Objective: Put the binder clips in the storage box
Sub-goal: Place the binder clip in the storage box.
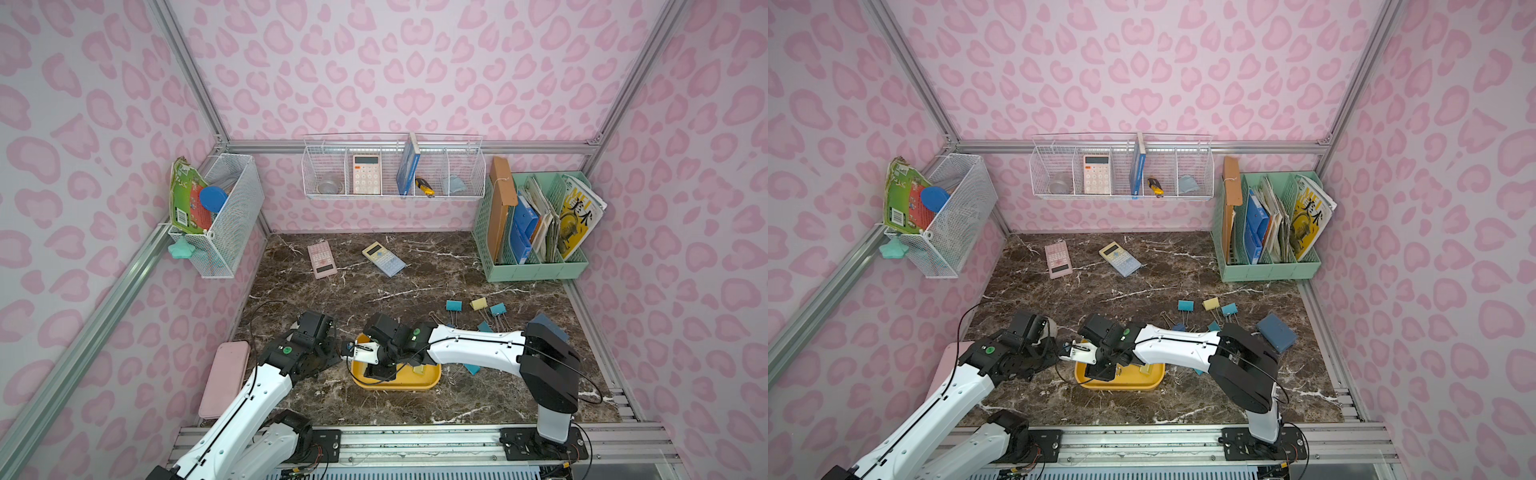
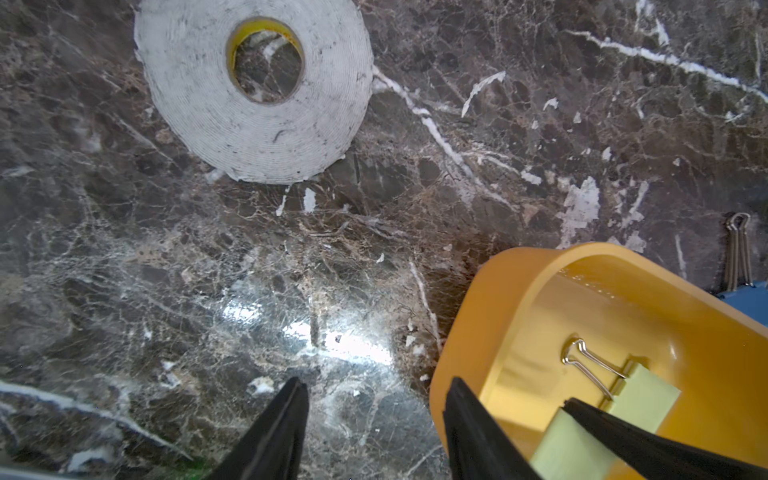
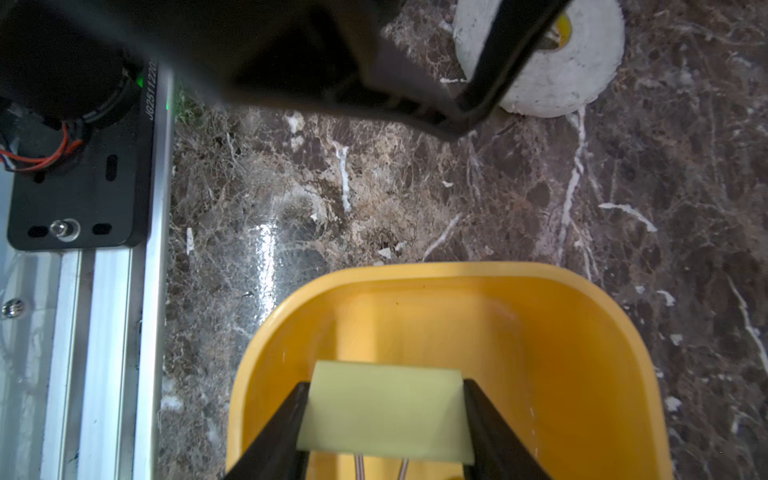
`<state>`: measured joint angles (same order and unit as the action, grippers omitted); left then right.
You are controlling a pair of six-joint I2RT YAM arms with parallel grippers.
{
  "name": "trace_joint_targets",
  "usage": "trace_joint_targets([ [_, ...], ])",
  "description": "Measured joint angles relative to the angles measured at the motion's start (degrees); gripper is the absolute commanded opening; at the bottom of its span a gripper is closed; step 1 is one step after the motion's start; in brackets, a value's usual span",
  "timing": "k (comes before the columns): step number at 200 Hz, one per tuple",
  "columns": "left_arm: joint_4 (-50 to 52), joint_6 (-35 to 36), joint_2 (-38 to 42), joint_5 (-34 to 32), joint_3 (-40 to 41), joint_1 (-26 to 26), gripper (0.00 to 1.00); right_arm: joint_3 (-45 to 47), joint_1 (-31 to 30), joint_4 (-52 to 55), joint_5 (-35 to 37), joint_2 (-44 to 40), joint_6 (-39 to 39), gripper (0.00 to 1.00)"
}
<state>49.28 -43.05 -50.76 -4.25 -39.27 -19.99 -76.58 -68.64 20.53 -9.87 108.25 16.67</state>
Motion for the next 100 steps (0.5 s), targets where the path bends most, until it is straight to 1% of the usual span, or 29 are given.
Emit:
trace_joint_targets([
  [28, -1.86, -0.35, 0.15, 0.68, -0.20, -0.07, 0.58, 1.03, -0.04, 1.27, 0.52, 0.87, 1.49, 0.58],
  [46, -2.34, -0.57, 0.52, 0.83, -0.28, -0.04, 0.58, 1.81, -0.02, 1.01, 0.26, 0.87, 1.77, 0.61],
  [84, -3.15, -0.72, -0.22, 1.09, -0.48, 0.15, 0.58, 1.70, 0.13, 0.61, 0.42, 1.57, 2.03, 0.76],
  [100, -3.30, -0.70, -0.17, 1.20, -0.48, 0.15, 0.57, 1.70, 0.15, 0.22, 0.98, 1.46, 2.03, 0.79],
])
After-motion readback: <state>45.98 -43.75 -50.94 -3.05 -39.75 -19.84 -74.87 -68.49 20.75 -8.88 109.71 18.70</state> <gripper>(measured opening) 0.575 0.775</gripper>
